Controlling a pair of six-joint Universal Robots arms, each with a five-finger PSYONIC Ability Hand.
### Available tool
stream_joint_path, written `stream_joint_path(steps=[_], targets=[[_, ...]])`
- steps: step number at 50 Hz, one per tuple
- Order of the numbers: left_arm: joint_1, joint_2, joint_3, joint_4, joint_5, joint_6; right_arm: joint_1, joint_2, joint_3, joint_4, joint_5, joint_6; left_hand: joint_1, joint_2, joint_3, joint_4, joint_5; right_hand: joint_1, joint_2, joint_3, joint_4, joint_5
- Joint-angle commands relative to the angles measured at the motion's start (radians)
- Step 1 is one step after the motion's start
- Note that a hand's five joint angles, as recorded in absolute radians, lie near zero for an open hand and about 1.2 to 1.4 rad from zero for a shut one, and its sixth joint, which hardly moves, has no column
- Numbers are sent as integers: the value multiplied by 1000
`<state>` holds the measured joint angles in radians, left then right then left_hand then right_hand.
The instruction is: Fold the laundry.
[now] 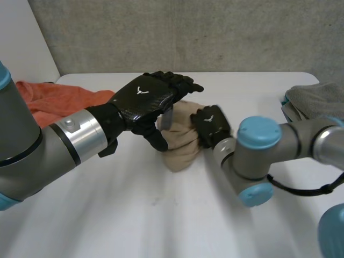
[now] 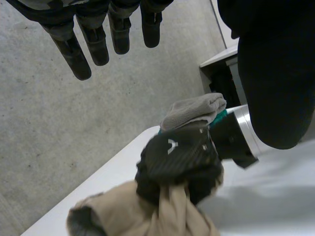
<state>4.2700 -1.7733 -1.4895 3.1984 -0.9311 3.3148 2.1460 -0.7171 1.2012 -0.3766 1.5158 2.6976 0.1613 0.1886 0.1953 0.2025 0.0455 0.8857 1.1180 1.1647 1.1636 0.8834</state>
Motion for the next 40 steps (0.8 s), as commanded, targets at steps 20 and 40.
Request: stream_joint_path(steps=[20,40], targets=[[11,46,-2,-3,-2,-6,-460,-71,-302,-186,-387,66,23,-4,-11,-18,-36,511,278,232,233,338],[7,51,2,0,-2,0,-840,105,-368,-515,-710,448,26,-2,-8,-15,-33,511,278,232,233,338]])
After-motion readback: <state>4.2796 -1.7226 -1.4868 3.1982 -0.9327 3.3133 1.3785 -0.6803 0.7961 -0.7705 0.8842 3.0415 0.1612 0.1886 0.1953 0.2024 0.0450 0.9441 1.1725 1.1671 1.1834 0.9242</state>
